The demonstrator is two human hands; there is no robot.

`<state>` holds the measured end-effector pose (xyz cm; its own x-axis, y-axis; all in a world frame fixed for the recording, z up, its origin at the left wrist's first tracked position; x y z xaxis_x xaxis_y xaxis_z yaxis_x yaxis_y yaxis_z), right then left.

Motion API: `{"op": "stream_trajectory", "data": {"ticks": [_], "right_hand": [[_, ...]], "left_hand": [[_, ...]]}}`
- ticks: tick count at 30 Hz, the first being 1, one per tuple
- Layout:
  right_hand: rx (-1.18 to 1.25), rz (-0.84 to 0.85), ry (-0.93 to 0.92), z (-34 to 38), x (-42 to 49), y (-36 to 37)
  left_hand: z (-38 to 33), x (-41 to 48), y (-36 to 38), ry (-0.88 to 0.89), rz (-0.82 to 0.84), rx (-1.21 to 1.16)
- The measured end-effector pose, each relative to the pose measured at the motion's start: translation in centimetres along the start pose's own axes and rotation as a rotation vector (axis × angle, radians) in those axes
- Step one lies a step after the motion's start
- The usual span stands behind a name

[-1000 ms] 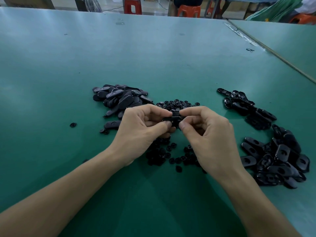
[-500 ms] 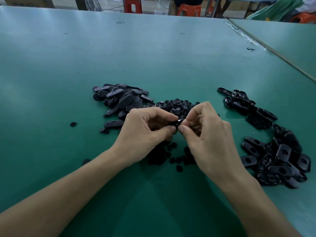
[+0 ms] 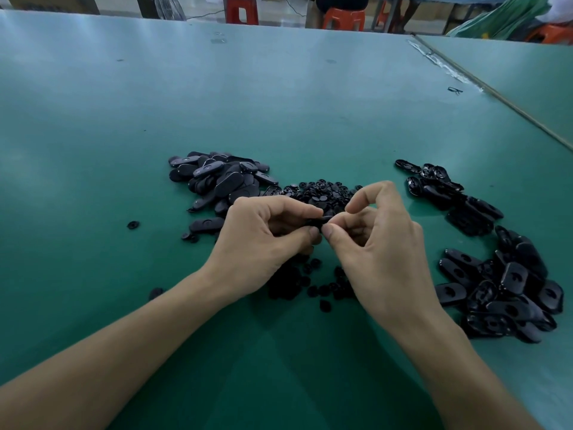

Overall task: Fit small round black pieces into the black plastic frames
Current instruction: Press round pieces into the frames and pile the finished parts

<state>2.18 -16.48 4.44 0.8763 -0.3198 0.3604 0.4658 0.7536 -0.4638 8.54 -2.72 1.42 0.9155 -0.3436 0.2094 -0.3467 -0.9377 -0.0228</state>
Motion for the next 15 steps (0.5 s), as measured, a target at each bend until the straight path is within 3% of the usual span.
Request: {"op": "stream_trajectory", "data": {"ticks": [9, 15], "right_hand": [[-0.013, -0.080, 0.003, 0.3, -0.6, 0.1], [-0.155, -0.144, -0.117, 1.5, -1.0, 0.2]], "left_hand": [[0.0, -0.2, 0.0, 0.027, 0.005, 0.082], [-0.3, -0.2, 0.2, 0.036, -0.001, 0.098]]}}
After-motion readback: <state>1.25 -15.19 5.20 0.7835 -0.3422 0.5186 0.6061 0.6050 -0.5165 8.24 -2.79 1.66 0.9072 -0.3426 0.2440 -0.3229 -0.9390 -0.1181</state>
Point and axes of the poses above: each hand's wrist, its own x-axis towards the middle knuckle, its own y-axis out of the palm, z = x × y, the point moved 8 cm from there along x, towards the middle knuckle, and after that the axes turned 4 degrees about -z, right-handed, at the moved point
